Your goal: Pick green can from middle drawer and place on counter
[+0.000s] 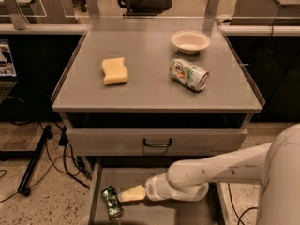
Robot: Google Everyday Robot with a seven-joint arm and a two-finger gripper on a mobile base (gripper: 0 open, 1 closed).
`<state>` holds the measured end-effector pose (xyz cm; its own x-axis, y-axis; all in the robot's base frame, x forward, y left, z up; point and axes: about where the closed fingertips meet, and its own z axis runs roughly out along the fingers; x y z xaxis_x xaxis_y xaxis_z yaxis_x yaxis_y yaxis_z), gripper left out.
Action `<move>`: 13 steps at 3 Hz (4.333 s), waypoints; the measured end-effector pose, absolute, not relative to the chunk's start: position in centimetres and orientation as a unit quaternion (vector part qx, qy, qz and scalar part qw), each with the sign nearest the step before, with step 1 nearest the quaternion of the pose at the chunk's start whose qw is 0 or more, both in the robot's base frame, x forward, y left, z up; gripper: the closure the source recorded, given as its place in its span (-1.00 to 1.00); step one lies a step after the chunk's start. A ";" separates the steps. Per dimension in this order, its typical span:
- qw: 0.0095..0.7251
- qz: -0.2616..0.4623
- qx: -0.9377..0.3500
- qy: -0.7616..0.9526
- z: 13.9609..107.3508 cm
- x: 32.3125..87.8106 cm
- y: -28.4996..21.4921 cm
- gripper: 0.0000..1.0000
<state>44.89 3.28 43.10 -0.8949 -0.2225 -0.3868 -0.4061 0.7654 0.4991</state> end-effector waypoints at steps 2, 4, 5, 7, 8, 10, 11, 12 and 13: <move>0.144 0.332 -0.165 0.917 40.9 43.3 6.5 -1.00; 0.122 0.381 -0.192 0.896 41.5 41.5 10.8 -1.00; 0.117 0.390 -0.203 0.891 41.9 41.2 12.3 -1.00; 0.118 0.361 -0.212 0.900 40.7 41.6 13.3 -1.00; 0.126 0.327 -0.206 0.914 38.9 42.1 13.3 -1.00; 0.132 0.305 -0.191 0.924 37.2 42.5 12.6 -1.00; 0.132 0.305 -0.191 0.924 37.2 42.5 12.6 -0.63; 0.132 0.305 -0.191 0.924 37.2 42.5 12.6 -0.16; 0.132 0.305 -0.191 0.924 37.2 42.5 12.6 0.46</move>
Offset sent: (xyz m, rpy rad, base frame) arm -0.0279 0.0636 -0.0323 0.1144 0.0468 0.0514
